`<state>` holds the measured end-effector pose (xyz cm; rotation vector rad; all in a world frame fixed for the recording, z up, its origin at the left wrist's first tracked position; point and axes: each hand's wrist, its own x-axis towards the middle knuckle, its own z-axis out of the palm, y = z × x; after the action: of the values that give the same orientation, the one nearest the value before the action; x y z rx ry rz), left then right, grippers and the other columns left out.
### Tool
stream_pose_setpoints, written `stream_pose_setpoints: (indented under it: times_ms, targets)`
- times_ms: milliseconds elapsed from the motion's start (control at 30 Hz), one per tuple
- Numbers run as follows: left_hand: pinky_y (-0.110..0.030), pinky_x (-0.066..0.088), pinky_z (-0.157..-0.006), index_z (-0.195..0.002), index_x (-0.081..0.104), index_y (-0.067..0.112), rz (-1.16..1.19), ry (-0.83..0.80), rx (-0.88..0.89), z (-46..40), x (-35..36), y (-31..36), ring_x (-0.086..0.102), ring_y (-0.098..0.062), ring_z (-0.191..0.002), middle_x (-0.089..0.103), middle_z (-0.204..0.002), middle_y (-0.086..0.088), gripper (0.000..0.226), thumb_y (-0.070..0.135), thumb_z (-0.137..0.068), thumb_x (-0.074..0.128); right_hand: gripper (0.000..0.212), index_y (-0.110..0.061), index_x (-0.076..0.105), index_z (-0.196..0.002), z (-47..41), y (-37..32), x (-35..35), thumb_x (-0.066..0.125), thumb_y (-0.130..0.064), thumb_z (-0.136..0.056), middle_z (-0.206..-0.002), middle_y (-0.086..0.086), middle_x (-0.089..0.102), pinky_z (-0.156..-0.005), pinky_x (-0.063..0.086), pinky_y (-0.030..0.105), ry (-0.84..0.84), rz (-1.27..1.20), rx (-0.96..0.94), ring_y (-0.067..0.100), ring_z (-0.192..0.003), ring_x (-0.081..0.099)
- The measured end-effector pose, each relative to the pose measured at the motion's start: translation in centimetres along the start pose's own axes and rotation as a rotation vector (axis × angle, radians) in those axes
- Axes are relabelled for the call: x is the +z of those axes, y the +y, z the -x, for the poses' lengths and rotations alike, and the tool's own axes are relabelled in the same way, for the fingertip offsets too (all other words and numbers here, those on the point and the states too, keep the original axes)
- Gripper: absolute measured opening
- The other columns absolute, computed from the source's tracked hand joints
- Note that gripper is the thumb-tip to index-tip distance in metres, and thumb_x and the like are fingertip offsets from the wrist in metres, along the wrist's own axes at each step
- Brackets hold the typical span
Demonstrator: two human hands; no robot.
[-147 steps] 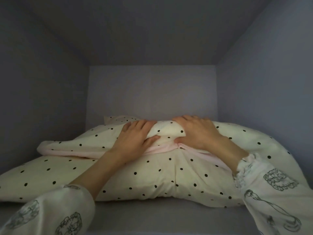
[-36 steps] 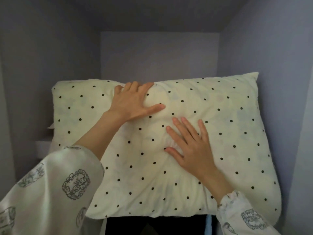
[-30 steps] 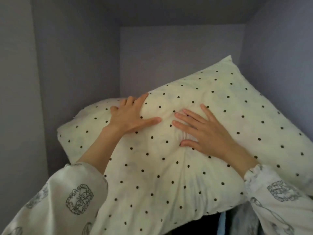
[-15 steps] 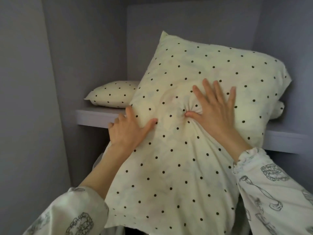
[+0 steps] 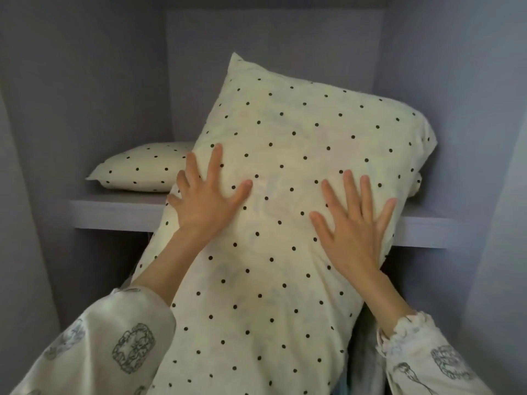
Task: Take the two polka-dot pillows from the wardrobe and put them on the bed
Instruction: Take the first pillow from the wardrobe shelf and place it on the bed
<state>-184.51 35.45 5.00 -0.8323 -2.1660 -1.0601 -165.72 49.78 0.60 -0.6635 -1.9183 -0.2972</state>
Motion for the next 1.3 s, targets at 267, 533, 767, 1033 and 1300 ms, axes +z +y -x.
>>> stream_pose_setpoints:
  times_ms: [267,533,767,1033,1300]
  targets:
    - [-0.056,0.028,-0.105,-0.132,-0.007,0.061,0.181,-0.192,-0.032,-1.1,-1.6,-2.4,0.024,-0.04,-0.136,0.019,-0.152,-0.016,0.088,0.085,-0.062,0.041,0.085,-0.061,0.001,-0.137,2.2,1.8,-0.3,0.052,-0.072,-0.069,-0.156,-0.008,-0.013,-0.113,0.016,0.038,-0.068,-0.621,0.462,0.015,-0.144,0.001]
    - [-0.031,0.034,-0.09,-0.135,0.007,0.058,0.41,-0.335,-0.07,-1.1,-3.2,-3.4,0.044,-0.023,-0.123,0.042,-0.138,0.001,0.091,0.074,-0.062,0.059,0.093,-0.065,0.004,-0.133,1.7,1.9,-0.4,0.067,-0.066,-0.065,-0.122,-0.004,0.025,-0.093,0.031,0.032,-0.077,-0.707,0.591,0.025,-0.114,0.041]
    - [-0.027,0.036,-0.09,-0.141,0.016,0.043,0.492,-0.253,-0.108,4.2,-5.2,-2.3,0.041,-0.006,-0.109,0.037,-0.123,0.019,0.09,0.056,-0.07,0.069,0.089,-0.061,0.009,-0.134,2.0,2.5,-2.5,0.07,-0.058,-0.069,-0.118,-0.006,0.025,-0.09,0.027,0.029,-0.126,-0.769,0.503,0.016,-0.104,0.036]
    - [-0.036,0.035,-0.104,-0.138,0.02,0.047,0.481,-0.166,-0.273,14.2,-8.5,-2.8,0.038,-0.014,-0.128,0.038,-0.142,0.013,0.088,0.056,-0.067,0.072,0.087,-0.067,0.012,-0.129,8.5,2.2,-5.6,0.07,-0.058,-0.065,-0.126,-0.009,0.026,-0.086,0.029,0.031,-0.246,-0.819,0.483,0.011,-0.104,0.038]
    - [-0.043,0.035,-0.107,-0.135,0.025,0.05,0.503,-0.198,-0.343,23.3,-9.9,-4.1,0.036,-0.015,-0.13,0.038,-0.132,0.021,0.085,0.054,-0.066,0.074,0.088,-0.065,0.015,-0.129,17.1,1.4,-10.1,0.072,-0.053,-0.063,-0.132,-0.009,0.025,-0.092,0.03,0.025,-0.311,-0.825,0.584,0.011,-0.117,0.041]
